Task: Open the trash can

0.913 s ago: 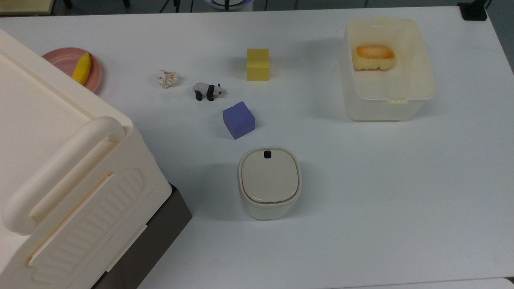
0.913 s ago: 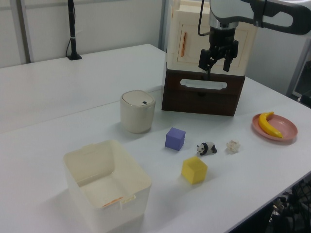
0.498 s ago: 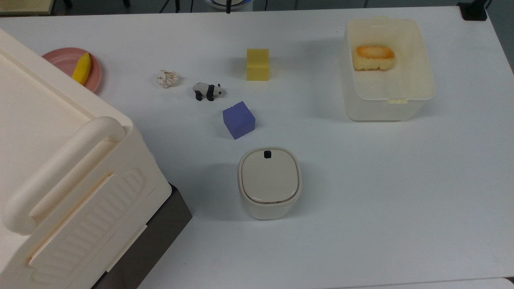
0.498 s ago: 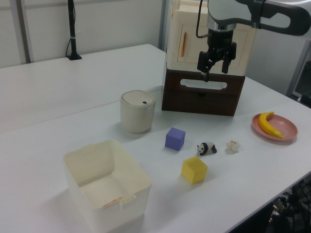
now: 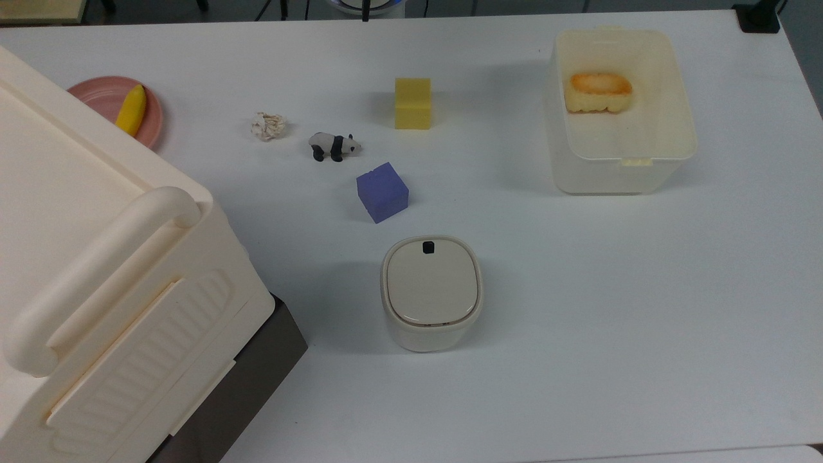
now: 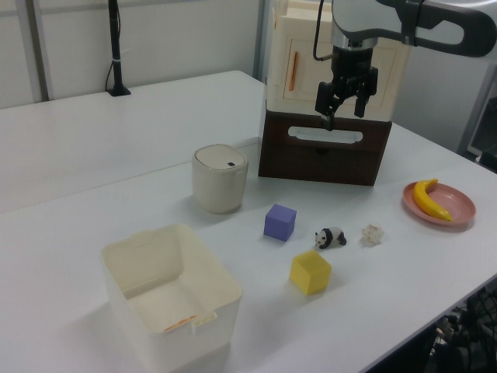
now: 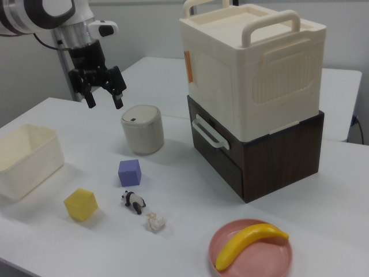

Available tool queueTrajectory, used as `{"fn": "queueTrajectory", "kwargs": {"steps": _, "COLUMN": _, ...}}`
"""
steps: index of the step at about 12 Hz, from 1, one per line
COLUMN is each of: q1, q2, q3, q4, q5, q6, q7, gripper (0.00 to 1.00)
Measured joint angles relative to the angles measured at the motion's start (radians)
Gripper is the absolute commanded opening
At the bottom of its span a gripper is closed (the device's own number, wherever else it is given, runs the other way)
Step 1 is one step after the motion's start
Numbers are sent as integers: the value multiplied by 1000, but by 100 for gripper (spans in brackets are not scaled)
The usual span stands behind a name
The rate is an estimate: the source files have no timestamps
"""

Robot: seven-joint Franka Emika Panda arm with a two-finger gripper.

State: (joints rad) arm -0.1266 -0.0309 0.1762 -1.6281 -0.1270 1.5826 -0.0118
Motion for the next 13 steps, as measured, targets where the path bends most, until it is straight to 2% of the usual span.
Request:
{"fn": "queueTrajectory", "kwargs": {"steps": 3, "q1": 0, "q2": 0, "q3": 0, "q4": 1, "q5": 0, "q6": 1, "q7": -7, "gripper": 100}}
{"fn": "queueTrajectory", "kwargs": {"steps": 6, "q1": 0, "q2": 0, "q3": -1, "q4": 1, "q5": 0, "q6": 1, "q7": -84, "gripper": 100}}
{"fn": "queueTrajectory", "kwargs": {"steps": 10, "q1": 9, "q2": 0, "q3": -4, "q4": 2, "q5": 0, "q6": 1, "q7": -23, "gripper": 100}}
{"fn": "queueTrajectory", "kwargs": {"steps": 13, "q1": 105, "q2": 15, "q3": -90, "q4": 2, "q5": 0, "q6": 11, "q7": 3, "gripper": 100}}
